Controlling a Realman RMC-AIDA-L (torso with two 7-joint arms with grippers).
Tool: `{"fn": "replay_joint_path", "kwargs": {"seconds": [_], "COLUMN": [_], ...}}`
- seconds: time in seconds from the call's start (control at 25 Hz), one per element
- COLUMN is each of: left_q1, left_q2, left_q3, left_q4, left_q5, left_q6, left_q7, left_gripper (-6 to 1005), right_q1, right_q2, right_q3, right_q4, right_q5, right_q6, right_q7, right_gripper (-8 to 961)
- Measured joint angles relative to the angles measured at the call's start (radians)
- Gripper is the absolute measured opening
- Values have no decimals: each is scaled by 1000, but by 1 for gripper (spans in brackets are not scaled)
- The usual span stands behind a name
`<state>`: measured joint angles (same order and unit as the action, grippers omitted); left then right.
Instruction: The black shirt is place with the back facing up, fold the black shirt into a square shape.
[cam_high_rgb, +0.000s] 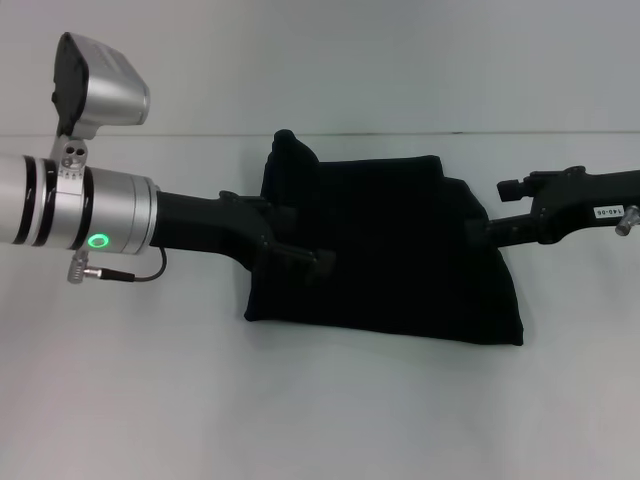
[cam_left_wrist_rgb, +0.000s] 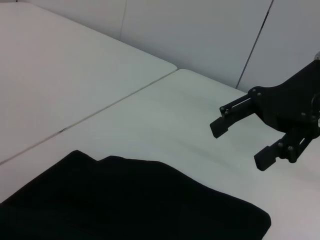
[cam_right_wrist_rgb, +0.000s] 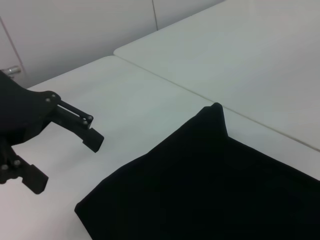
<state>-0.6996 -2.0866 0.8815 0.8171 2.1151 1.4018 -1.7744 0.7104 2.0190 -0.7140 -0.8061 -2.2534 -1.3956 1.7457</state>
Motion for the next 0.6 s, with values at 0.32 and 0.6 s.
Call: {"fn": "replay_joint_path", "kwargs": {"seconds": [0.32,0.6], "left_q1": [-7,-9], "left_q2": [0,-9], "left_q3": [3,0], "left_q4": [-4,3], "left_q5": [-1,-1], "left_q6": [2,-8], "left_q7": [0,0], "left_gripper": [949,949], "right_q1": [0,-1], "right_q2": [-12,-15], "right_q3": [1,3], "right_q4": [0,-2], "right_q5": [-1,-1], "right_q6": [-1,-1], "right_q7": [19,24], "right_gripper": [930,929]}}
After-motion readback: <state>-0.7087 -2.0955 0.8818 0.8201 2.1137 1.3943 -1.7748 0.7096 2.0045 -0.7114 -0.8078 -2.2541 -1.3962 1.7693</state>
